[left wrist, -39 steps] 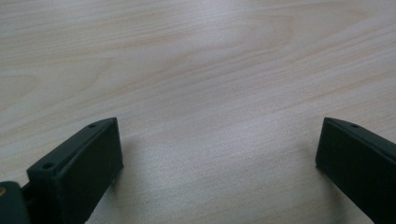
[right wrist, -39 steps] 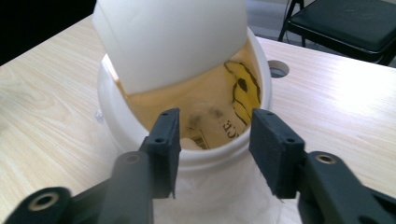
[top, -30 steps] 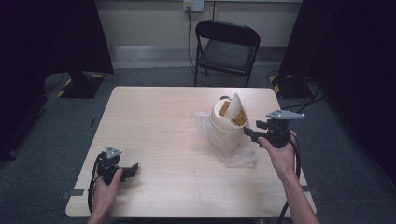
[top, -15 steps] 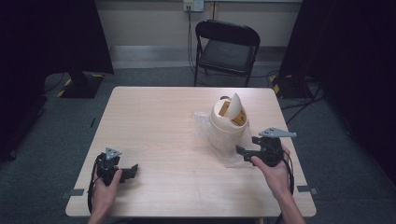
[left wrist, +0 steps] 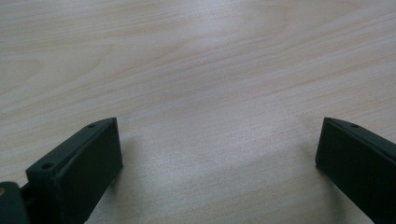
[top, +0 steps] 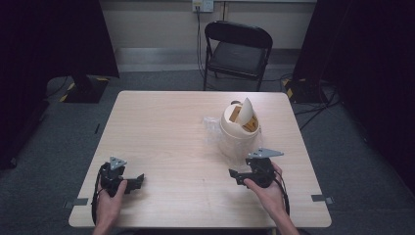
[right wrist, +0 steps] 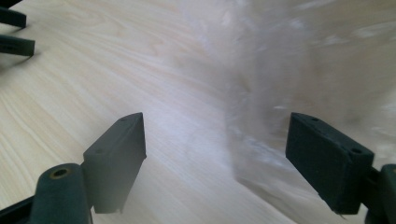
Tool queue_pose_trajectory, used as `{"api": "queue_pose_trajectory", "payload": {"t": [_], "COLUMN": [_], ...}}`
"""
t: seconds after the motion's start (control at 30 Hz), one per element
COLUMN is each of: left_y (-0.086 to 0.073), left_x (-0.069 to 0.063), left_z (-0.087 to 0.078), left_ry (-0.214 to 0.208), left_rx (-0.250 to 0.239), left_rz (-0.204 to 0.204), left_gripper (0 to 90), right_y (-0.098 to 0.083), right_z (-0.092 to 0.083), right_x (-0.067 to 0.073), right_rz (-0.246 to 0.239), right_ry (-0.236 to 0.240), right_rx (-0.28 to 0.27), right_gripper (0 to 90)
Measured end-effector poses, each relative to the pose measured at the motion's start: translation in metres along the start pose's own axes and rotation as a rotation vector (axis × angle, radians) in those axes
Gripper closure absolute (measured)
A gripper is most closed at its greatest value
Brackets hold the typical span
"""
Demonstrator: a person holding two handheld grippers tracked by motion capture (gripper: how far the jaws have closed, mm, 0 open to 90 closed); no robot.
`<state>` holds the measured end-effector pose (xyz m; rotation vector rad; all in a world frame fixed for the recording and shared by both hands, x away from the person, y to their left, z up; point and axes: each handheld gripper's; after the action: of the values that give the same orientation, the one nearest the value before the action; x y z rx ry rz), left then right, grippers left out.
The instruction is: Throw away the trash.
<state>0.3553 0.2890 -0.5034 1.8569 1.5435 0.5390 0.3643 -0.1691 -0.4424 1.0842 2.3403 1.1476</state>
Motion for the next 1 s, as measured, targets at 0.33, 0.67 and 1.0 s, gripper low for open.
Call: {"api": "queue_pose_trajectory", "payload": {"t": [0.33,0.67,1.0], "left_y": [-0.002,-0.003,-0.003], "left_x": [-0.001,-0.002,-0.002], "left_z": [-0.001,-0.002,-0.002], "left_ry": [-0.003,-0.003,-0.003], "left_rx": [-0.001,-0.002,-0.002], "left_rz": [-0.002,-0.003,-0.002], "left_gripper": [0.0,0.0,0.0], "right_y": [-0.001,-0.004,-0.012], "right_z": [0.033,0.06,0.071], "right_x": [0.023,0.032,0.038], "right_rz": [-0.033,-0.053,-0.104], "right_ry": [0.03,0.024,-0.021], "right_rx": [0.055,0.104,0.116], "right_gripper": [19.7,19.7,18.1]}}
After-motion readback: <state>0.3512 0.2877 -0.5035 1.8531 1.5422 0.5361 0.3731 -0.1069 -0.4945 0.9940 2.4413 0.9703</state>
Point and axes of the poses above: each handheld gripper's, and its own axes: z roughly forward along the jaws, y roughly out of its top, x roughly to its left, and after that the axes turned 7 degrees about -z, right-handed
